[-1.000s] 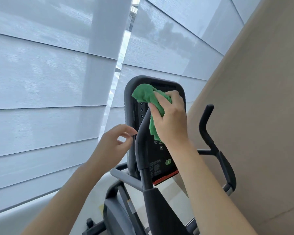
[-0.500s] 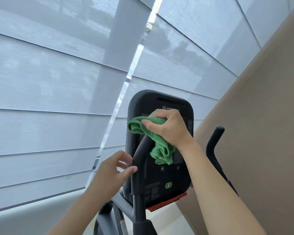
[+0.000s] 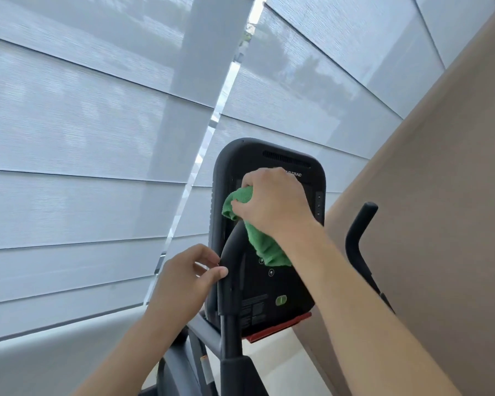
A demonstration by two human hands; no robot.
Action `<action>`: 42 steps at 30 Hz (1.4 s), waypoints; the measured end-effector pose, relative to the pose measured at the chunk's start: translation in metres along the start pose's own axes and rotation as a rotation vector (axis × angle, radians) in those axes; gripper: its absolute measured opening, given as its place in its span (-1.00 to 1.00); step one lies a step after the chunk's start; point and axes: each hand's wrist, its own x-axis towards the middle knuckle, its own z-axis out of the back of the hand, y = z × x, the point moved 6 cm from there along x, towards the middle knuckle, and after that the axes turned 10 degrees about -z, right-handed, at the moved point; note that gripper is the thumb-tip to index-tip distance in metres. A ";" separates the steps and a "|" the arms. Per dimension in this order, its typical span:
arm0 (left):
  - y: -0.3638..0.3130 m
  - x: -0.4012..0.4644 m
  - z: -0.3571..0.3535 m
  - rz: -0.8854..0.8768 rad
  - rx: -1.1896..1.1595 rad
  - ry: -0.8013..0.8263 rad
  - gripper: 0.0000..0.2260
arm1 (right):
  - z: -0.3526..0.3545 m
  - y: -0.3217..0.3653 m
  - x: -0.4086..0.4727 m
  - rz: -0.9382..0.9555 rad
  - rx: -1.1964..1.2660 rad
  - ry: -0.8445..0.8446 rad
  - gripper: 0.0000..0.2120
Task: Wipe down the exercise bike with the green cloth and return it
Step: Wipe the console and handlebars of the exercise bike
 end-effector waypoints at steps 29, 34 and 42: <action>0.000 -0.017 0.056 0.009 0.083 0.062 -0.77 | -0.045 -0.005 -0.100 -0.052 0.539 -0.396 -0.69; -0.010 -0.016 0.058 -0.020 0.069 0.077 -0.77 | -0.049 -0.009 -0.126 -0.005 0.462 -0.429 -0.70; -0.032 -0.008 0.058 -0.084 0.035 0.047 -0.80 | -0.078 -0.029 -0.161 -0.134 0.776 0.018 -0.83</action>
